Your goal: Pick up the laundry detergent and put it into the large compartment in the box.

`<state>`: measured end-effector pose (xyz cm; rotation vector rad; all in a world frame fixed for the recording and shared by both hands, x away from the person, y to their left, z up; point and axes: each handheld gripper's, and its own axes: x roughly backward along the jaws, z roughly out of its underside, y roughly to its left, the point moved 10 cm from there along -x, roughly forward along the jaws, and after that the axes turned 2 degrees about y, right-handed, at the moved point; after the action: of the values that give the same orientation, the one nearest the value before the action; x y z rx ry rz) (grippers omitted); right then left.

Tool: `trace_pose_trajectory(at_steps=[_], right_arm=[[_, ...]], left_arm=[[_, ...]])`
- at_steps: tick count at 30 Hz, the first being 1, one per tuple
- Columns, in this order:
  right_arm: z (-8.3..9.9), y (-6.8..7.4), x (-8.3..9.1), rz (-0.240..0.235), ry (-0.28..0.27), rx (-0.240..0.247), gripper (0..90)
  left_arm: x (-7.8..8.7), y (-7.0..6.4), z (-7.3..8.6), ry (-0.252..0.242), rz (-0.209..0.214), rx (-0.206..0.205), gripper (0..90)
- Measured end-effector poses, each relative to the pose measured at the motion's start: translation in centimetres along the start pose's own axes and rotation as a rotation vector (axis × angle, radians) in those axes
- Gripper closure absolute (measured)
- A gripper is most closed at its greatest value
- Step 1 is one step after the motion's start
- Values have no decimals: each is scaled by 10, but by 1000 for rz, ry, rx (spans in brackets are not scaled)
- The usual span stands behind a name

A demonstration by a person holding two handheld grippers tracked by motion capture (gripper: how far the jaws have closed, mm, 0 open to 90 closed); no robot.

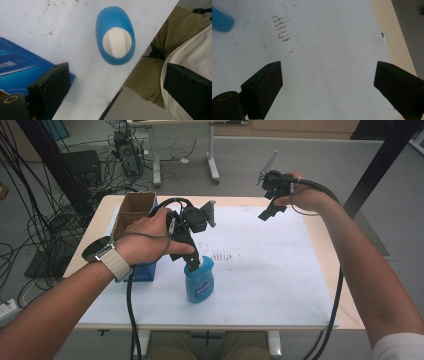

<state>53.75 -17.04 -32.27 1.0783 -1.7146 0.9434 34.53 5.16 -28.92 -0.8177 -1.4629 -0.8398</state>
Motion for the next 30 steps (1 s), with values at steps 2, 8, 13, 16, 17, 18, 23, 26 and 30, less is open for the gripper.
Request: trace_pose_trajectory(at_steps=[2,8,13,16,17,18,23,26,30], right_arm=[[-1,0,-1,-1,-3,4,83],[0,0,-1,-1,2,4,83],[0,0,-1,0,1,5,83],[0,1,-1,-3,2,4,83],[0,1,-1,-3,3,4,83],[-1,1,-1,-2,-1,3,83],[0,0,-1,0,-5,9,83],[0,1,0,-1,-2,3,83],[1,1,-1,-2,-7,2,83]], left_arm=[[0,0,-1,-4,1,4,78],[-1,-1,-4,-19,6,6,78],[-3,-2,-6,-22,4,2,78],[-4,-2,-8,-26,2,9,78],[-5,-2,-9,-27,1,11,78],[-5,-2,-10,-27,2,9,78],[-7,-2,-12,-25,-6,19,78],[-8,-2,-13,-21,-11,25,78],[-10,-1,-15,-16,-16,39,78]])
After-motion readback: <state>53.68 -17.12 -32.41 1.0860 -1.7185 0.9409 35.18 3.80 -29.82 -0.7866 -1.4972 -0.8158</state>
